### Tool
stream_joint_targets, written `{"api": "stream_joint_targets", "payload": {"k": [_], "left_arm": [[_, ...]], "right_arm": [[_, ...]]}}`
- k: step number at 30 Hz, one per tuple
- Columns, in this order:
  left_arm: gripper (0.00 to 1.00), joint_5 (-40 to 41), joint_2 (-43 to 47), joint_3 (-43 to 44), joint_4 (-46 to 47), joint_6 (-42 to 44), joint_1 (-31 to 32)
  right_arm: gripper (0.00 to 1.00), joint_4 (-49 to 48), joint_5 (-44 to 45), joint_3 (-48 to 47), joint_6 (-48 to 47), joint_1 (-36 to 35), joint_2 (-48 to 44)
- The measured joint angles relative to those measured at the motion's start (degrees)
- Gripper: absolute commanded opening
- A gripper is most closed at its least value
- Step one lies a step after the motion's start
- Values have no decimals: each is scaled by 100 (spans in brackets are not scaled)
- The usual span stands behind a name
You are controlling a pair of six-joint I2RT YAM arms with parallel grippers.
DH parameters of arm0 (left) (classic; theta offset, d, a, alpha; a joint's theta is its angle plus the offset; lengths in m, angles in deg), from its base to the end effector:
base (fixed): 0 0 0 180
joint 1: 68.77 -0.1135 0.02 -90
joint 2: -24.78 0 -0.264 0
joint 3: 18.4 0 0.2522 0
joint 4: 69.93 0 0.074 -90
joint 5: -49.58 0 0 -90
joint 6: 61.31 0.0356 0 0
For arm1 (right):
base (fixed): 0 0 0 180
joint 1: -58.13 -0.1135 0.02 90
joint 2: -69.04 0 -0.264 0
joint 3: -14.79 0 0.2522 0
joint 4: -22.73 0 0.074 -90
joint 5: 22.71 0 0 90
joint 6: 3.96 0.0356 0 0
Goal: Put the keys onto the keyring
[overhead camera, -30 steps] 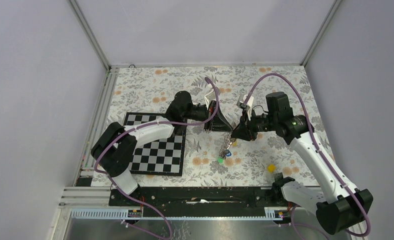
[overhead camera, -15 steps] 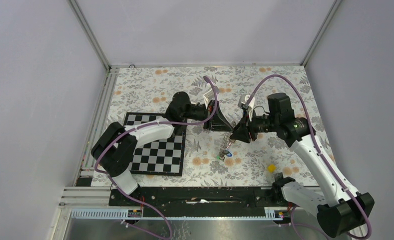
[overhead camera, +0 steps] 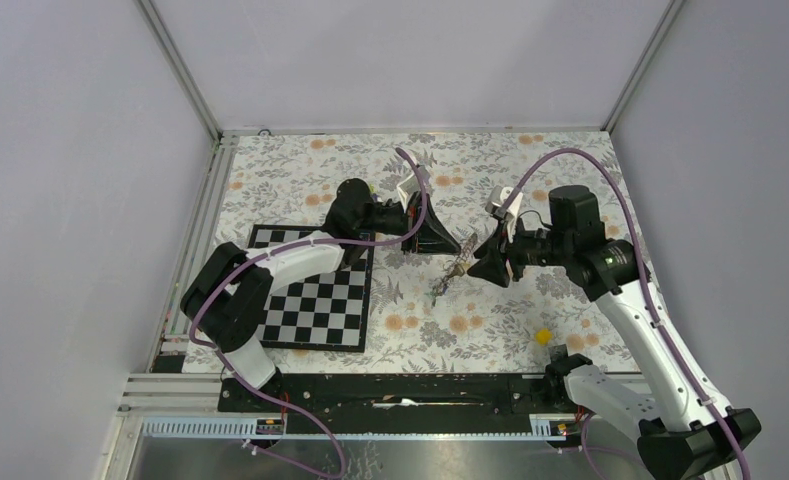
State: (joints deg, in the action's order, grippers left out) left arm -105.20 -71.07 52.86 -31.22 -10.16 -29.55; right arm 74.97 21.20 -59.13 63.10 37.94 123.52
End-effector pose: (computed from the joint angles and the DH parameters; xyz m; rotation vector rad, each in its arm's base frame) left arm 0.2606 -0.2543 0.2929 1.1204 1.3678 -1.7837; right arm 0.1670 0.0887 0.3588 -1.1659 1.6885 0.8239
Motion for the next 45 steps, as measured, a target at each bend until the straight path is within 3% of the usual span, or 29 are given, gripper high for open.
{"api": "stream_joint_targets", "payload": {"k": [19,31,37,40,45], "left_arm": [[0,-269,0,-2,466,-24,44],[0,-306,0,-96,463,-20,57],[0,-310,0,-96,452,13,79],[0,-317,0,-96,428,74,83],[0,-319,0,-96,299,282,83]], "right_arm": [[36,-164,-420,-151,127,11,466],[17,-308,-555,-151,219,11,560],[12,-317,-621,-151,225,11,566],[0,-317,-629,-151,225,11,570],[0,-275,-590,-151,188,11,595]]}}
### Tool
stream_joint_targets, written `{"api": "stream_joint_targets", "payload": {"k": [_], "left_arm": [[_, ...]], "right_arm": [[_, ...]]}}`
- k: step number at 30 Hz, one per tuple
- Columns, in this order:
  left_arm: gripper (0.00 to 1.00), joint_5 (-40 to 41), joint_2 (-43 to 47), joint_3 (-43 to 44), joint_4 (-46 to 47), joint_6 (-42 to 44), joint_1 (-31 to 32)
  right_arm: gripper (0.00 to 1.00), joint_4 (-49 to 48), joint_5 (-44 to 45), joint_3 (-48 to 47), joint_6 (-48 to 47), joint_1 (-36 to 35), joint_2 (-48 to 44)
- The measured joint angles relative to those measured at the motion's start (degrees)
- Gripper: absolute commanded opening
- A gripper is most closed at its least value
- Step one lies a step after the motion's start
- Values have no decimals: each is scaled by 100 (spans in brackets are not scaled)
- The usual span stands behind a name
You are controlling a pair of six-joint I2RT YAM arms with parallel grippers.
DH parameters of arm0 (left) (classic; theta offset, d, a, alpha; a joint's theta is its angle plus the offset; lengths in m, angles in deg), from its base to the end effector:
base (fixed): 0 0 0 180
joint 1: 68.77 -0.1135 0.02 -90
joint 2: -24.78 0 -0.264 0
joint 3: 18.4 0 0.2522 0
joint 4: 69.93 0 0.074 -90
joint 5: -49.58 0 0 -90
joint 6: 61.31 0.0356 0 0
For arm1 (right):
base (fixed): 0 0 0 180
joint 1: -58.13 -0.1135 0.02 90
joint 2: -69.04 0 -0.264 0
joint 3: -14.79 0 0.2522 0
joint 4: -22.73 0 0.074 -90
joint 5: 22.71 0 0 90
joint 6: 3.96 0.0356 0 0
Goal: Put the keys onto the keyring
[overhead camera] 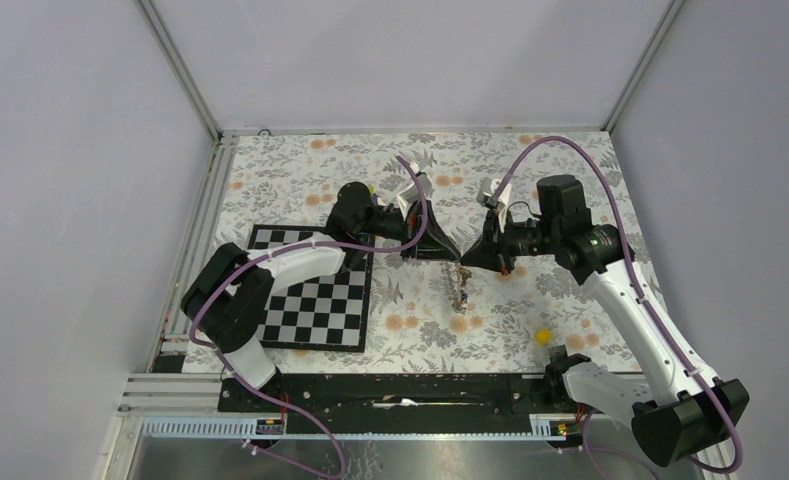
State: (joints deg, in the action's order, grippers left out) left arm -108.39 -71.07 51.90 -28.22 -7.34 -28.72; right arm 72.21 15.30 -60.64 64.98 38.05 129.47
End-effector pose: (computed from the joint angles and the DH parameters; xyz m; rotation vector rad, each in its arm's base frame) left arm 0.2531 -0.2558 0.2917 1.2227 1.2702 -1.7729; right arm 0.1899 0.0993 0.3541 -1.1785 1.6852 0.9623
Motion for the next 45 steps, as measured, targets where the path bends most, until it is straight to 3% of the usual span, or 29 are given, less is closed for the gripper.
{"api": "stream_joint_targets", "payload": {"k": [2,4,10,17,25,29,36,45], "left_arm": [[2,4,0,22,-214,192,4],[11,22,0,98,-605,492,17],[29,205,0,645,-2465,1888,74],[32,402,0,1027,-3705,2813,190],[22,437,0,1064,-4164,3152,280],[1,420,0,1064,-4277,3233,306],[0,328,0,1064,-4317,3324,319],[0,323,13,984,-3947,2992,289]], "right_arm": [[0,101,50,-24,-81,0,44],[0,264,175,-79,-184,0,103],[0,826,592,-426,-494,-4,348],[0,1272,953,-693,-680,-197,599],[0,1488,1137,-695,-761,-330,699],[0,1506,1200,-695,-765,-348,706],[1,1502,1252,-695,-765,-350,715],[24,1150,1338,-479,-601,-352,402]]}}
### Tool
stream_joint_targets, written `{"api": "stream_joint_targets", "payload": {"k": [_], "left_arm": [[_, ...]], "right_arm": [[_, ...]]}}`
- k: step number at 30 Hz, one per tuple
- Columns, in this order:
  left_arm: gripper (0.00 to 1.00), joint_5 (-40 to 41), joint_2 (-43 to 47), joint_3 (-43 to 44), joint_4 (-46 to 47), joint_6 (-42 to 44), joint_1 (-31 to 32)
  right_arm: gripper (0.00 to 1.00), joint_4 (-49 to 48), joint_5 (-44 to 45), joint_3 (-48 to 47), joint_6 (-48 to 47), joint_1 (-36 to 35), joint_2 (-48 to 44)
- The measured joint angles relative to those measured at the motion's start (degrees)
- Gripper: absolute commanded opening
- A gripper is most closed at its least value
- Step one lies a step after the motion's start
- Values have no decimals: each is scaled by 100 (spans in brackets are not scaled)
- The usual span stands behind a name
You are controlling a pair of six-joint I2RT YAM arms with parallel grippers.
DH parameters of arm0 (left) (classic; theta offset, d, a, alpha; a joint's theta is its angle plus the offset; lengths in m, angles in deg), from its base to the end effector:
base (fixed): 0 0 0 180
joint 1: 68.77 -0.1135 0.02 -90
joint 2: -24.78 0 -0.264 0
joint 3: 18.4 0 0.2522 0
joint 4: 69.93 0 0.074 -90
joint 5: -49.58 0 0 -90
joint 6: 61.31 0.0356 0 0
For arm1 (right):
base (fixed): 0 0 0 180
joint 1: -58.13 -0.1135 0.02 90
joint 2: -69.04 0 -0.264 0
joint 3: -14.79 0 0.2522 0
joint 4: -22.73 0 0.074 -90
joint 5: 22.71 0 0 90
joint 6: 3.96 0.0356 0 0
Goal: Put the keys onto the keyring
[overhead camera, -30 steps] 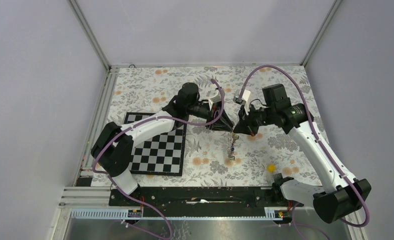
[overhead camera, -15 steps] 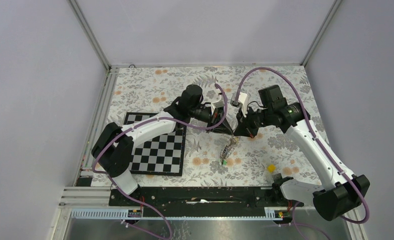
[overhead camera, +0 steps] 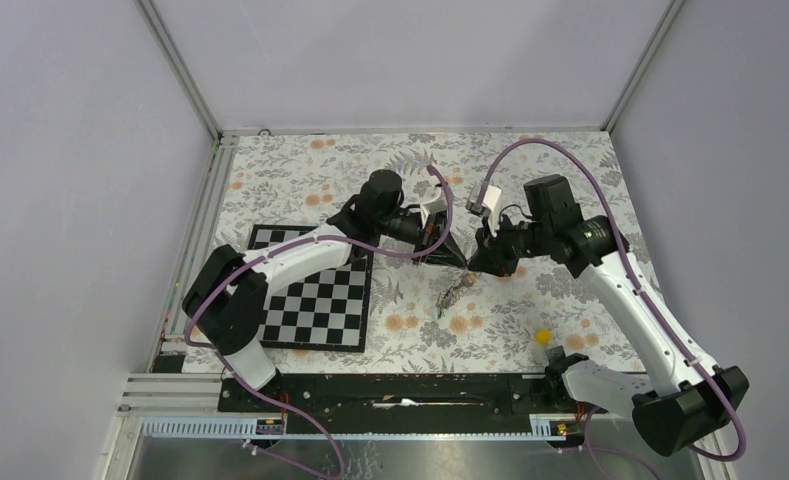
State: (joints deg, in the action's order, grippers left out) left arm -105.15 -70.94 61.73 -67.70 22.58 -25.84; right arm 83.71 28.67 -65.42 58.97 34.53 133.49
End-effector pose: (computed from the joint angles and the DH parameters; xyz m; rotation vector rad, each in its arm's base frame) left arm 0.2534 -0.2797 0.2878 1.3900 1.3893 -1.5895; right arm 0.1932 0.1087 0.3479 -1.2509 1.8865 0.7567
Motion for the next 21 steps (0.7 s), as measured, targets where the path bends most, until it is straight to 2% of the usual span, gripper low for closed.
{"api": "stream_joint_targets", "payload": {"k": [5,15,21], "left_arm": [[0,4,24,-164,219,-221,-39],[0,9,59,-369,750,-734,-68],[0,13,59,-551,1226,-1255,-118]], "right_arm": [[32,-201,-48,188,149,7,-249],[34,-391,-310,424,234,83,-380],[29,-516,-437,608,249,116,-398]]}}
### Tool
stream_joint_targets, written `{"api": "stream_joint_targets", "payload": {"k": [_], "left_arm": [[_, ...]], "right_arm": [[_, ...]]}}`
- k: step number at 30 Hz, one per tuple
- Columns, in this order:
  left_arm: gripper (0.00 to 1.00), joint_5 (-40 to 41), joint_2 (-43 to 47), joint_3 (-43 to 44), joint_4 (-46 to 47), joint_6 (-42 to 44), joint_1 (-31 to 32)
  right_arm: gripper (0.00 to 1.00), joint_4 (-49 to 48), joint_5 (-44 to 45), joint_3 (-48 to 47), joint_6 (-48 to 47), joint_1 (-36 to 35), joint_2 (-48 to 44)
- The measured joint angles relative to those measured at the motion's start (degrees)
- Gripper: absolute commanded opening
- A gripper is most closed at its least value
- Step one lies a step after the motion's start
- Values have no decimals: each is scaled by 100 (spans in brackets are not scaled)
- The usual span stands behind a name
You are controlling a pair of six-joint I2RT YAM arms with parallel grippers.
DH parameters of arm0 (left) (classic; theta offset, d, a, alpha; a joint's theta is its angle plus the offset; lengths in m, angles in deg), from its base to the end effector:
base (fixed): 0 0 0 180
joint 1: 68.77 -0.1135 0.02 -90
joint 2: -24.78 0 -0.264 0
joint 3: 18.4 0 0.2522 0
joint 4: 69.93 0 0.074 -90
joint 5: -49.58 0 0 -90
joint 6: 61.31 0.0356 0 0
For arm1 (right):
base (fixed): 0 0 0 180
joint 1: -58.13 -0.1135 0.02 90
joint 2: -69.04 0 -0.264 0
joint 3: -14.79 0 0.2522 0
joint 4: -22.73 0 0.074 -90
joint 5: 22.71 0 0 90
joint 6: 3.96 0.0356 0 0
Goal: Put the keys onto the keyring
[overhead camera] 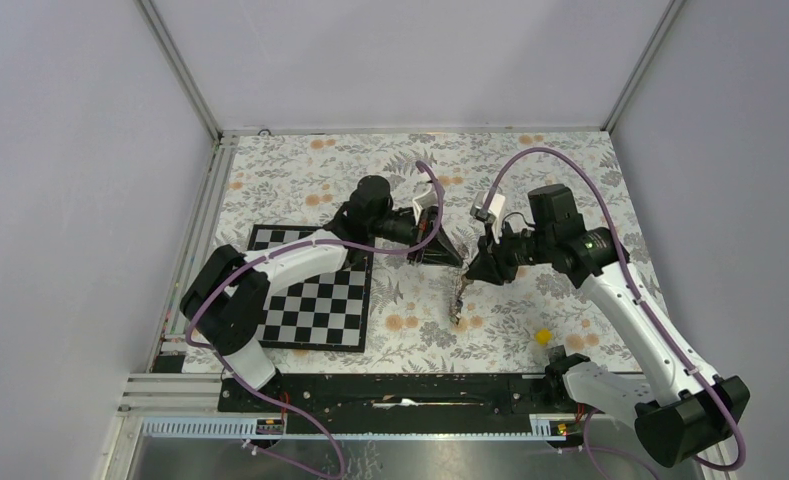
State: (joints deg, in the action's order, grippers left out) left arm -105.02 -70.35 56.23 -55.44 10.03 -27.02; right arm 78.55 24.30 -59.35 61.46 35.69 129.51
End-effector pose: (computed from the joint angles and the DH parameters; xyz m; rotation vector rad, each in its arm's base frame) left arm 0.2536 -0.2694 0.2788 1.2706 1.4519 -1.6755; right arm 0.1840 0.1023 0.3357 -1.2123 1.8371 0.8357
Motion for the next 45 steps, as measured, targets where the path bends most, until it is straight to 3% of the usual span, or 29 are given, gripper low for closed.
{"api": "stream_joint_targets", "payload": {"k": [16,45], "left_arm": [[0,120,4,-247,1392,-1196,-72],[0,518,-74,-669,2295,-2087,-109]], "right_arm": [[0,-195,-188,232,-4,0,-48],[3,-704,-470,481,-57,11,162]]}}
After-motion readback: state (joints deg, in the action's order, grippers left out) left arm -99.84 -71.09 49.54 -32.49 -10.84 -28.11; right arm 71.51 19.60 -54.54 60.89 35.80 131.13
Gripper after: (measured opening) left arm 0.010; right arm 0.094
